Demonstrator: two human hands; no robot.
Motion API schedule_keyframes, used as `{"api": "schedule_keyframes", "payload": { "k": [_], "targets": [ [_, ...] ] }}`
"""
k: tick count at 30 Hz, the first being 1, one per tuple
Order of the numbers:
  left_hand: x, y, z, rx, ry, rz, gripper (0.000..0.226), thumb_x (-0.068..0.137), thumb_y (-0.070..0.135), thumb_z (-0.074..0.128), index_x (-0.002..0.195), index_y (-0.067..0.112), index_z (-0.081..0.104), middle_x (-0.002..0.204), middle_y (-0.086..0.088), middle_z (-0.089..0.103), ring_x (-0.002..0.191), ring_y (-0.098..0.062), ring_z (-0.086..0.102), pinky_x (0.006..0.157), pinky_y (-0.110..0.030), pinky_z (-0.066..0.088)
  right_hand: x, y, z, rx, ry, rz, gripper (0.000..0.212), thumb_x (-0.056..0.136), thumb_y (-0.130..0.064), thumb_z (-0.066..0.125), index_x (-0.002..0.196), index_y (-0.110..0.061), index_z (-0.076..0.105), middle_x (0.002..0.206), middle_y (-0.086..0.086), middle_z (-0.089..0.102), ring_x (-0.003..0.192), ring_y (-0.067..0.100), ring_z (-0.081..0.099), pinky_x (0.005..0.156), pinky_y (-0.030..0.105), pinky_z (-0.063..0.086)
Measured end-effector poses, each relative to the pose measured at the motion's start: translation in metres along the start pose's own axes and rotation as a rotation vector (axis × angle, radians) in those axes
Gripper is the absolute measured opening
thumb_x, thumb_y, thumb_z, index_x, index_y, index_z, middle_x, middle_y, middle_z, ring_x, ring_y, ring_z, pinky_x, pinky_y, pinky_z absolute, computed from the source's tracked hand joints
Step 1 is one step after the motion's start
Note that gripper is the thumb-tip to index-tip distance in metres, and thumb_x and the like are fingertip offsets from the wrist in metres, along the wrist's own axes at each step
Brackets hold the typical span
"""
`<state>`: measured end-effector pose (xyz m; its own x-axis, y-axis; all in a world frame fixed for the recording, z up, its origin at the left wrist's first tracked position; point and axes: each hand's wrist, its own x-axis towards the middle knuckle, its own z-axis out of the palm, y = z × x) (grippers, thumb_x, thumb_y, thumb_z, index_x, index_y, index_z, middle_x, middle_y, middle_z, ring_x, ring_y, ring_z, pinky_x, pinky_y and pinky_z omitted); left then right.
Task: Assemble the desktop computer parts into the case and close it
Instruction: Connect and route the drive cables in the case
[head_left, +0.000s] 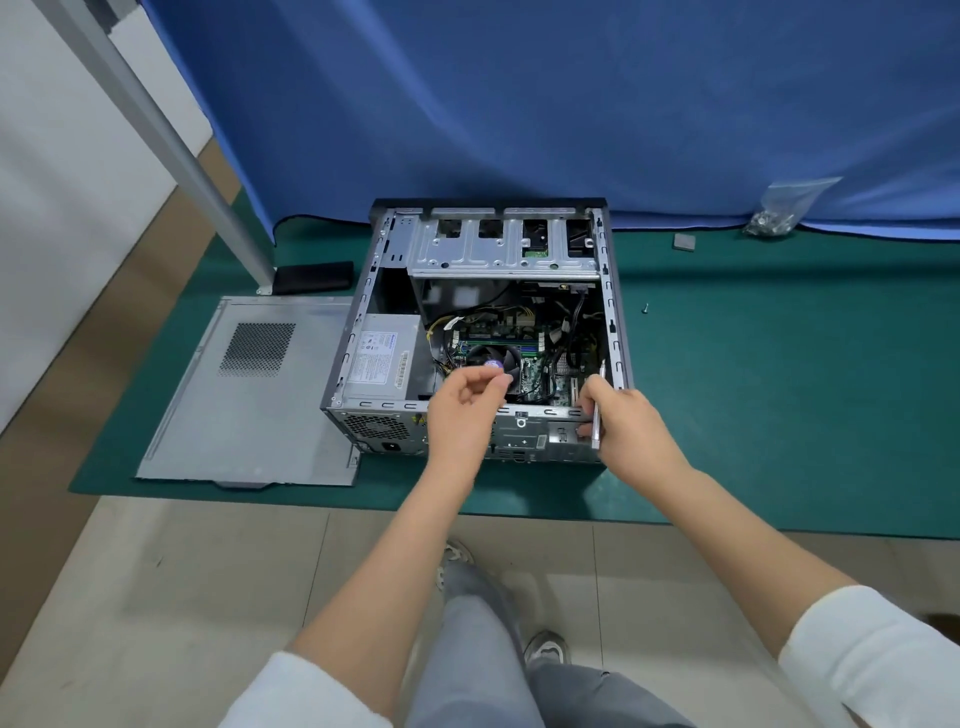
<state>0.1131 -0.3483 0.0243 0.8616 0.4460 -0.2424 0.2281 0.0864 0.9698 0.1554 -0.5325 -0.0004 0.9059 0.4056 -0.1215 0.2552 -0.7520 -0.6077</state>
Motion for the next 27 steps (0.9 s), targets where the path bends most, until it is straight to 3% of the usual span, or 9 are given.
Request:
{"api": "schedule_keyframes", "payload": {
  "k": [2,4,7,10,12,15,20,24,27],
  "targets": [
    [-0.014,-0.002,0.008,-0.035,-0.031,-0.090,0.008,0.085,0.018,0.070,0.092,0.021,0.069,0.076,0.010,0.067,0.071,-0.003,0.061,0.071,-0.013,0.049,-0.001,-0.002,-0.005,0.113,-0.026,0.003,0.050,0.074,0.018,0.043,0.079,-0.031,0.031,0.105,0.000,0.062,0.106,0.023,0.058,0.073,0.038,0.050],
    [-0.026,-0.007,0.016,-0.060,-0.089,-0.179,0.006,0.085,0.016,0.069,0.090,0.020,0.069,0.071,0.010,0.066,0.067,-0.004,0.060,0.077,-0.019,0.051,-0.004,-0.005,-0.011,0.213,-0.050,-0.001,0.046,0.080,0.004,0.061,0.083,-0.030,0.030,0.125,-0.003,0.057,0.113,0.012,0.055,0.082,0.023,0.044],
    [-0.036,-0.014,0.023,-0.221,-0.148,-0.352,0.005,0.088,0.011,0.065,0.087,0.015,0.069,0.077,0.002,0.068,0.063,-0.007,0.056,0.076,-0.022,0.051,-0.015,-0.014,-0.020,0.308,-0.037,-0.005,0.053,0.073,-0.026,0.080,0.088,-0.032,0.030,0.123,-0.017,0.052,0.101,-0.009,0.049,0.078,0.003,0.035],
    [-0.039,-0.018,0.024,-0.356,-0.147,-0.487,0.006,0.090,0.014,0.064,0.092,0.010,0.068,0.077,0.001,0.070,0.060,-0.006,0.058,0.073,-0.021,0.052,-0.028,-0.020,-0.021,0.354,0.076,0.015,0.032,0.080,-0.045,0.067,0.093,-0.035,0.040,0.105,-0.018,0.055,0.096,-0.002,0.050,0.077,0.017,0.038],
    [-0.040,-0.019,0.023,-0.386,-0.140,-0.520,0.007,0.090,0.015,0.065,0.094,0.010,0.068,0.079,0.001,0.072,0.061,-0.007,0.059,0.073,-0.021,0.052,-0.033,-0.022,-0.018,0.446,0.098,0.049,0.008,0.094,-0.035,0.051,0.093,-0.037,0.044,0.089,-0.015,0.058,0.078,0.002,0.052,0.070,0.023,0.038],
    [-0.041,-0.015,0.021,-0.397,-0.130,-0.529,0.007,0.089,0.015,0.065,0.094,0.011,0.068,0.078,0.002,0.073,0.060,-0.006,0.059,0.073,-0.021,0.052,-0.040,-0.022,-0.013,0.542,0.052,0.077,0.034,0.102,-0.017,0.035,0.111,-0.049,0.044,0.071,-0.018,0.047,0.059,-0.002,0.042,0.065,0.023,0.038],
    [-0.045,-0.007,0.021,-0.391,-0.184,-0.490,0.017,0.090,0.017,0.065,0.104,0.009,0.068,0.084,0.001,0.073,0.065,-0.007,0.059,0.079,-0.023,0.052,-0.053,-0.027,-0.004,0.469,0.037,0.146,0.047,0.102,-0.032,0.036,0.143,-0.043,0.017,0.075,-0.021,0.042,0.061,-0.003,0.044,0.071,0.025,0.037],
    [-0.050,-0.005,0.024,-0.416,-0.206,-0.470,0.012,0.091,0.016,0.063,0.100,0.010,0.069,0.085,0.001,0.072,0.068,-0.007,0.058,0.079,-0.023,0.051,-0.060,-0.034,0.003,0.440,-0.017,0.138,0.026,0.101,-0.036,0.036,0.126,-0.043,0.040,0.092,-0.025,0.052,0.090,0.002,0.053,0.077,0.023,0.037],
    [-0.051,-0.006,0.025,-0.427,-0.198,-0.447,0.011,0.091,0.015,0.063,0.098,0.009,0.069,0.083,0.001,0.070,0.068,-0.007,0.057,0.077,-0.022,0.050,-0.062,-0.038,0.006,0.414,-0.013,0.131,0.029,0.101,-0.032,0.040,0.124,-0.048,0.048,0.089,-0.031,0.056,0.082,-0.008,0.052,0.073,0.015,0.038]
  ]
}}
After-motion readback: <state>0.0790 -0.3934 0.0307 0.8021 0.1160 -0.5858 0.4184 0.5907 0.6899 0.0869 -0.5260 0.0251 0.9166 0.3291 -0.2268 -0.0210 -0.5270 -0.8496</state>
